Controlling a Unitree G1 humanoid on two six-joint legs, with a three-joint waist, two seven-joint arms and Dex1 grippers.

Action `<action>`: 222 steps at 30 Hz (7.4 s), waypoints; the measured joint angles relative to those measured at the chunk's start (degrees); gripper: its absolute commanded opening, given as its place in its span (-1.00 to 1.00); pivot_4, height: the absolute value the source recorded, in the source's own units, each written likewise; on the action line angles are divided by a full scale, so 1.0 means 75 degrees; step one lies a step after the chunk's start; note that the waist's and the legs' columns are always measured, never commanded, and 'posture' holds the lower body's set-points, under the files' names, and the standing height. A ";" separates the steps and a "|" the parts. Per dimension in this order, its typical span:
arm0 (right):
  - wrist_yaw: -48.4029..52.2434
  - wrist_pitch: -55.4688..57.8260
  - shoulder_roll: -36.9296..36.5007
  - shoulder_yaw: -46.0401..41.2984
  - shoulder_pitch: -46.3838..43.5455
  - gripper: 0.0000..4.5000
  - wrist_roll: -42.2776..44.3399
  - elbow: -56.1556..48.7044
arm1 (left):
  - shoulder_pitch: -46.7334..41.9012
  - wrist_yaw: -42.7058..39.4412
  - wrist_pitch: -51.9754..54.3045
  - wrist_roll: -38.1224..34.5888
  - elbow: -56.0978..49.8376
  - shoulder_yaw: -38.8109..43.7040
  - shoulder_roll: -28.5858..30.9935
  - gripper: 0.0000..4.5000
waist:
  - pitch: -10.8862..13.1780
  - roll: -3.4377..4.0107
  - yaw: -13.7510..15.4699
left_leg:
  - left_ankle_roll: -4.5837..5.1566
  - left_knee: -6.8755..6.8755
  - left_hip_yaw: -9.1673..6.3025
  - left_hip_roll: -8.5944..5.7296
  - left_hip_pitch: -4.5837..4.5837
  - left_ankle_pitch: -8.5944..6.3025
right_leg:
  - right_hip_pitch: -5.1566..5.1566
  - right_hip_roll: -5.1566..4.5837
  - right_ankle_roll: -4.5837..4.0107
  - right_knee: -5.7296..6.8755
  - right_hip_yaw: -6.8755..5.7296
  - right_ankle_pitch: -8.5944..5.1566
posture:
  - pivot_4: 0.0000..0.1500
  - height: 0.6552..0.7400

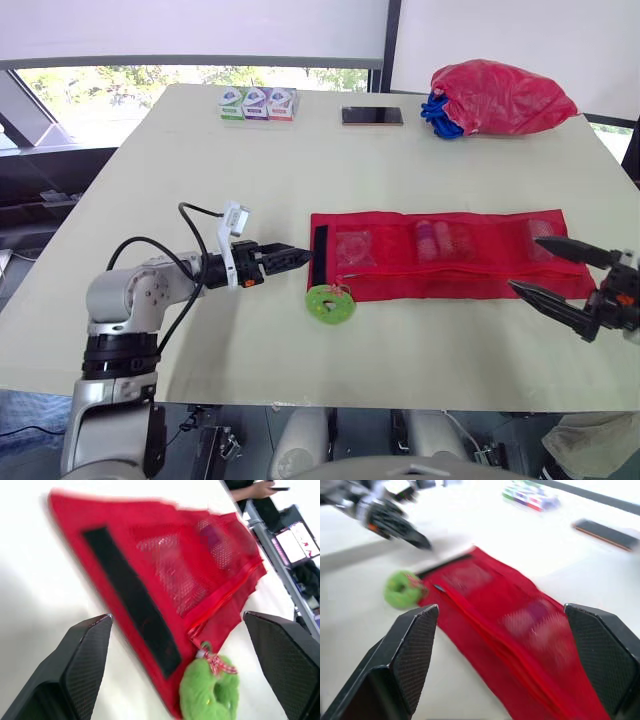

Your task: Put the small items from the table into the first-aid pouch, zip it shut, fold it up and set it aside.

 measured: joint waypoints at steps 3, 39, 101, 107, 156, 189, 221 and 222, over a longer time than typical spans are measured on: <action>-0.0268 0.0177 -0.0053 0.0281 -0.0403 0.91 0.0281 -0.0328 | -0.0011 0.0341 0.0427 -0.0054 0.0144 0.0060 -0.0177 1.00 | 0.0000 -0.0004 0.0008 | -0.0002 0.0001 0.0001 -0.0001 0.0000 0.0001 | 0.0000 -0.0002 -0.0020 0.0000 0.0001 -0.0008 | 1.00 1.00; -0.1154 0.0280 0.0606 0.3421 -0.2762 1.00 -0.0370 -0.0332 | -0.1145 0.2540 0.2834 -0.0330 0.1314 0.2086 -0.2694 -0.99 | -0.0009 -0.0024 -0.0006 | -0.0030 -0.0001 -0.0029 -0.0021 0.0000 0.0016 | 0.0008 -0.0021 -0.0023 0.0001 -0.0017 -0.0007 | 1.00 1.00; -0.2086 0.1583 0.2289 0.3983 -0.1894 -0.99 -0.4152 0.1257 | -0.0881 0.1017 0.0654 0.0157 0.1861 -0.0110 -0.0787 -1.00 | -0.0032 0.0014 -0.0340 | -0.0088 -0.0109 -0.0104 -0.0013 0.0041 0.0051 | 0.0009 0.0008 -0.0056 0.0008 -0.0070 -0.0026 | 1.00 1.00; -0.2234 0.1087 0.1589 0.2469 -0.1369 -0.99 -0.4215 0.2081 | -0.0653 0.0429 0.0180 0.0237 0.1941 -0.0420 -0.0151 -1.00 | -0.0031 0.0011 -0.0395 | -0.0087 -0.0111 -0.0086 -0.0013 0.0038 0.0050 | 0.0000 0.0009 -0.0069 0.0006 -0.0053 -0.0035 | 1.00 1.00; -0.3839 0.2792 0.3298 0.0549 -0.0108 1.00 -0.0936 0.0689 | -0.0479 -0.2533 -0.5281 0.2708 0.4479 -0.0953 0.2453 0.97 | -0.0030 0.0006 -0.0351 | -0.0086 -0.0134 -0.0015 0.0057 0.0025 0.0049 | -0.0054 -0.0003 -0.0086 0.0003 -0.0011 -0.0042 | 1.00 1.00; -0.5406 0.2944 0.4050 0.1288 -0.0234 1.00 -0.0422 0.0745 | -0.0842 -0.5038 -0.6131 0.1818 0.0824 -0.0658 0.2827 0.97 | -0.0011 -0.0036 -0.0186 | -0.0057 -0.0118 -0.0018 0.0011 0.0001 0.0033 | -0.0055 0.0003 -0.0057 -0.0011 -0.0027 -0.0057 | 1.00 1.00; -0.5885 0.2928 0.4577 0.1511 -0.0911 1.00 -0.0302 0.1171 | -0.0409 -0.5475 -0.5752 0.0984 -0.0425 -0.0426 0.2915 0.97 | -0.0016 -0.0049 -0.0226 | -0.0057 -0.0111 0.0004 0.0022 0.0020 0.0034 | -0.0049 0.0016 -0.0059 0.0004 -0.0004 -0.0054 | 1.00 1.00; -0.5955 0.2925 0.4699 0.1535 -0.0977 1.00 -0.0295 0.1185 | -0.0410 -0.5467 -0.5750 0.0975 -0.0493 -0.0452 0.2843 0.97 | -0.0015 -0.0048 -0.0233 | -0.0057 -0.0111 0.0005 0.0023 0.0021 0.0034 | -0.0050 0.0018 -0.0059 0.0005 -0.0002 -0.0054 | 1.00 1.00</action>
